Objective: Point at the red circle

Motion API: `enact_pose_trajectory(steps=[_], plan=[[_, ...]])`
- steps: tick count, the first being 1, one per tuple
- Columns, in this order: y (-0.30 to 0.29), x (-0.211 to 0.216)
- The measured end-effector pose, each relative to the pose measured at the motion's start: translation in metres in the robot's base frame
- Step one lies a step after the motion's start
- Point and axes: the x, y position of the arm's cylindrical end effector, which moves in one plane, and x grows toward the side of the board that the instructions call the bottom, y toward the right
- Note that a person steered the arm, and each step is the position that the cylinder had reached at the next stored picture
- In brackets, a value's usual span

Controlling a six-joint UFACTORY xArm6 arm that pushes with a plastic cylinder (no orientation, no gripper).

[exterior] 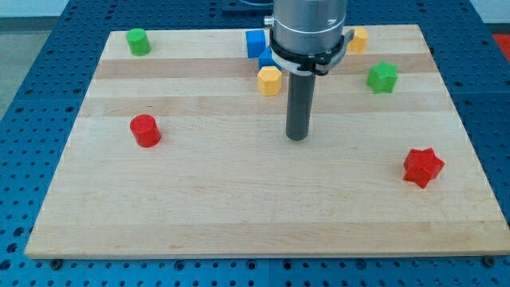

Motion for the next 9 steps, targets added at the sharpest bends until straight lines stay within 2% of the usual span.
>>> enact_pose_trajectory(steps=[2, 3, 5, 9], plan=[[-0.009, 0.007], [-0.046, 0.022], [-0.194, 0.026], [-0.234, 0.0]])
